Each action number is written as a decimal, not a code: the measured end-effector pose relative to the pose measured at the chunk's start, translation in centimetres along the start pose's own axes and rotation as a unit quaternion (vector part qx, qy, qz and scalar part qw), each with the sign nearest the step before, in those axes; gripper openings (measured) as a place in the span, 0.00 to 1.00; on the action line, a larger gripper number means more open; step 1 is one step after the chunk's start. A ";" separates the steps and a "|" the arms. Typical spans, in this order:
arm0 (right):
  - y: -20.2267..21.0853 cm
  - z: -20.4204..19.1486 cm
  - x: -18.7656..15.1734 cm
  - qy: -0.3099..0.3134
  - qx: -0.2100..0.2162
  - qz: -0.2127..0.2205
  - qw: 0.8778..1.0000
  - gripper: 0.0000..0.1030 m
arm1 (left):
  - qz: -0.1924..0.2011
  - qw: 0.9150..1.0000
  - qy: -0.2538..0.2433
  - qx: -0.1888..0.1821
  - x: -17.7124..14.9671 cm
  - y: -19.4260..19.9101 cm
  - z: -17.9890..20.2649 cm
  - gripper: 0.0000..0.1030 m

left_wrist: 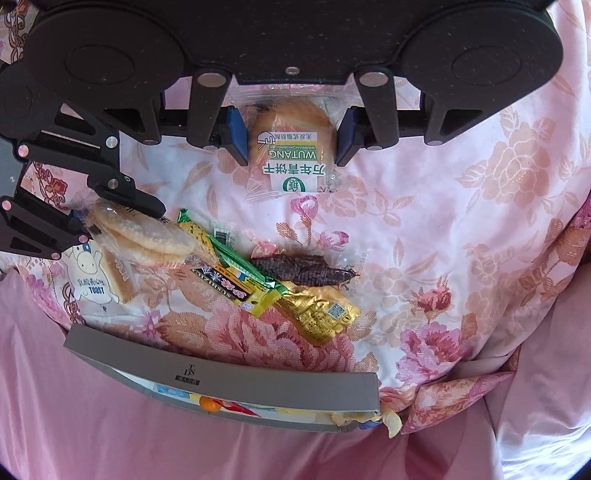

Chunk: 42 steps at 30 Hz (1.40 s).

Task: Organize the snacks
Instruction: 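Grasp the round rice cracker pack with the right tool, then carry the biscuit pack and rice cracker toward the grey tray with both tools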

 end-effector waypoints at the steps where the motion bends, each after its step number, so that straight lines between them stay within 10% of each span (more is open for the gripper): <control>1: 0.1 -0.1 0.1 0.006 -0.002 0.001 1.000 0.25 | 0.002 1.000 0.001 0.001 0.0 0.0 0.0 0.49; 19: 2.2 1.6 4.1 0.029 -0.055 0.077 0.995 0.24 | 0.076 0.996 0.030 0.042 5.1 2.6 -0.6 0.49; 42: -0.4 16.8 6.3 -0.081 -0.181 0.121 0.973 0.24 | 0.170 0.982 0.071 0.047 21.5 -3.8 4.2 0.49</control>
Point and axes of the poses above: each gripper's, at about its wrist camera, not at the fingertips, and y roughly against the way its jaws point, z to its right, x to its top, the point moved 7 cm from there along -y, roughly the way its jaws point, and after that the axes turned 15 degrees about z, right-handed, at the moved point
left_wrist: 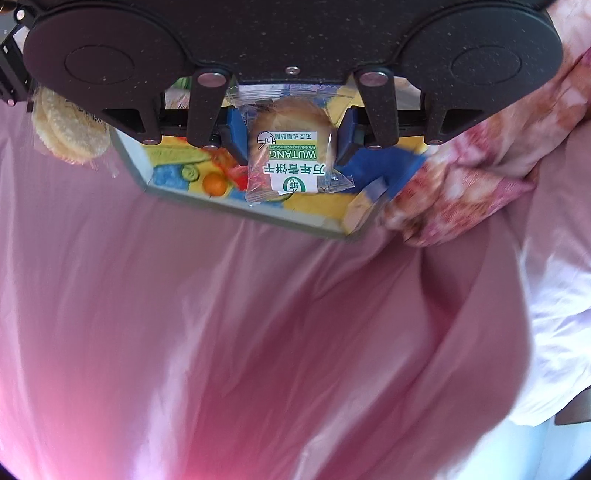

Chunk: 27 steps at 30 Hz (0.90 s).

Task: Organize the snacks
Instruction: 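Carry the biscuit pack and rice cracker toward the grey tray with both tools, then lower both packs into the tray and open both tools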

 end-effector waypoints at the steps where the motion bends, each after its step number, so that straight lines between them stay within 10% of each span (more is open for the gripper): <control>1: -0.5 0.5 -0.3 -0.004 -0.006 -0.002 1.000 0.24 | -0.001 1.000 -0.001 -0.001 0.1 -0.7 0.5 0.49; 27: -5.9 3.1 -6.7 -0.064 -0.029 -0.094 0.993 0.26 | -0.076 0.997 -0.014 0.009 -5.4 -9.6 4.4 0.50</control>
Point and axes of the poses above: each gripper's, at about its wrist camera, not at the fingertips, and y roughly against the way its jaws point, z to its right, x to its top, the point moved 7 cm from there along -y, roughly the way its jaws point, and after that the axes turned 15 degrees about z, right-handed, at the moved point
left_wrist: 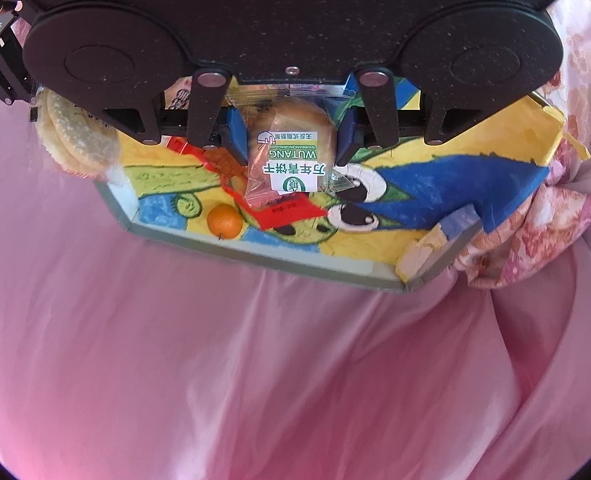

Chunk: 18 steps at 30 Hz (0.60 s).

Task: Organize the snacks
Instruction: 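Lower both packs into the tray and open both tools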

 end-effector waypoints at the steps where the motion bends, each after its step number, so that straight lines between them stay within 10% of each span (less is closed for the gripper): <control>1: -0.2 -0.1 -0.1 0.000 0.002 -0.003 1.000 0.28 | -0.004 1.000 0.002 0.002 -0.1 -0.1 -0.1 0.50; 18: 0.0 -2.3 0.4 -0.044 0.064 -0.015 0.997 0.93 | 0.011 1.000 0.028 0.006 0.9 1.8 -1.7 0.80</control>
Point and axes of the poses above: each gripper's, at about its wrist camera, not at the fingertips, and y roughly against the way its jaws point, z to its right, x to its top, the point moved 7 cm from there along -y, roughly the way its jaws point, and after that the axes turned 15 degrees about z, right-handed, at the moved point
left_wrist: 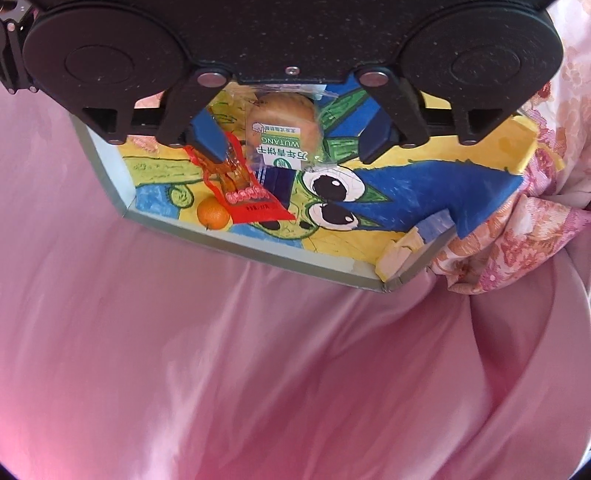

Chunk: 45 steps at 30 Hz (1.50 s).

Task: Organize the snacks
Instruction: 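Lower both packs into the tray and open both tools, then move both open tools back over the remaining snacks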

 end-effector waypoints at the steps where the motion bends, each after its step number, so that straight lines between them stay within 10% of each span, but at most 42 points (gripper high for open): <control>1: 0.1 0.0 0.3 0.000 0.002 0.001 1.000 0.95 | 0.002 1.000 0.001 -0.001 0.1 0.3 -0.1 0.80; 25: 11.8 -2.4 8.4 -0.027 -0.061 0.151 0.986 1.00 | 0.093 0.996 -0.004 0.010 3.5 15.1 -5.0 0.92; 45: 22.0 -5.3 3.2 0.005 -0.091 0.090 0.992 1.00 | 0.085 0.996 -0.033 0.007 -4.9 24.0 -6.3 0.93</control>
Point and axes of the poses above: each gripper's, at about its wrist camera, not at the fingertips, and y roughly against the way its jaws point, z to its right, x to its top, the point moved 7 cm from there along -y, roughly the way its jaws point, and after that the axes turned 15 degrees about z, right-handed, at the moved point
